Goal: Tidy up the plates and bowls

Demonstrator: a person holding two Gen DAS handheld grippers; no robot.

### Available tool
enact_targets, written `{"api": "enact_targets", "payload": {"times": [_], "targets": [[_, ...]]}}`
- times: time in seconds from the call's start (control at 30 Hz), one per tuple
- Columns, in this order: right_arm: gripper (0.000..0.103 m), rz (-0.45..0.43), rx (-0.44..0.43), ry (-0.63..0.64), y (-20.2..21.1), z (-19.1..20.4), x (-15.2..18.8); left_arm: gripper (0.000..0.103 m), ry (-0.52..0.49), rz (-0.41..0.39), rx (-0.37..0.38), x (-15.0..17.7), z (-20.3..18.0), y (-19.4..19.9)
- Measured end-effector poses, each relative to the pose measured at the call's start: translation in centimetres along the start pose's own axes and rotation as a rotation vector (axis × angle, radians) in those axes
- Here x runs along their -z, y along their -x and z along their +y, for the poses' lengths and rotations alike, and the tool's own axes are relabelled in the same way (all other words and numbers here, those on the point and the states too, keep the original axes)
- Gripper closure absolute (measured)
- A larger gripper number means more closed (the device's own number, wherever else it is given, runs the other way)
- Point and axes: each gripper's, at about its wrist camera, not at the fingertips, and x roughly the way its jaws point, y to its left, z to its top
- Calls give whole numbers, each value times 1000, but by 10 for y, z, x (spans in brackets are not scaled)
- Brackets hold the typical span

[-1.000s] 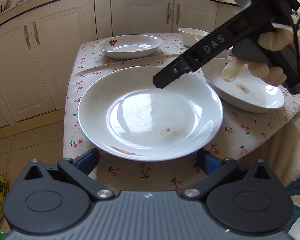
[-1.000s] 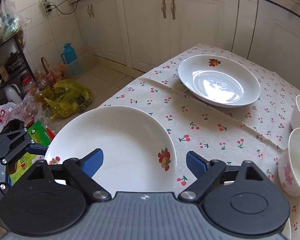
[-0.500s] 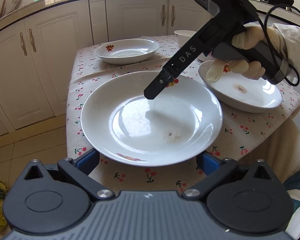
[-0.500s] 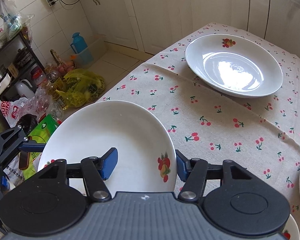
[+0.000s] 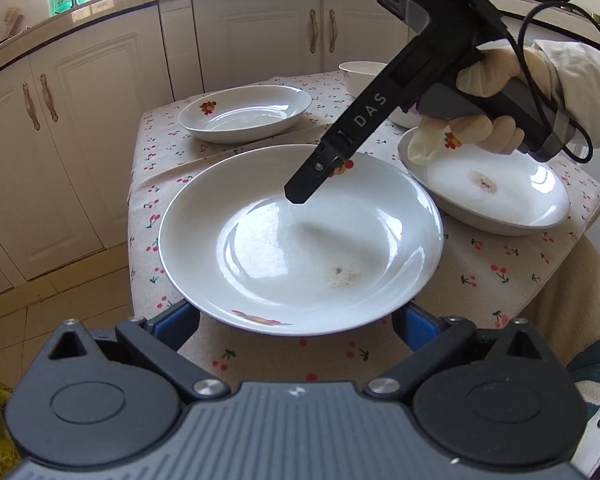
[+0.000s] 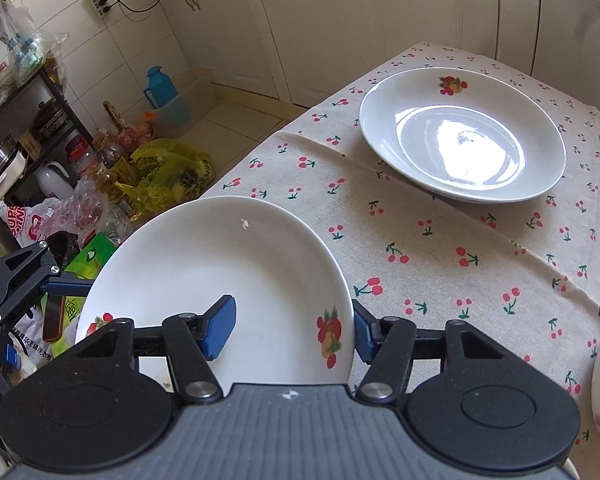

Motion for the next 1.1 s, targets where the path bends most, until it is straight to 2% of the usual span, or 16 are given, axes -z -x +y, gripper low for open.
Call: {"api": "enact_targets", "payload": {"times": [0.43,0.93,1.03,1.1], "targets": [[38,-22,57,-35,-2,-31,-20,2,19,3,37,-25,13,-38],[37,-32,95,-32,-4,-40,-22,1,19,2,51,-31,14,-49],[33,-28,90,-31,-4,-40,-22,2,17,-3,48,-31,14,-48],[23,-31,87,-21,-2,-38,-22,2,20,-10,44,-30,14,-45]]}}
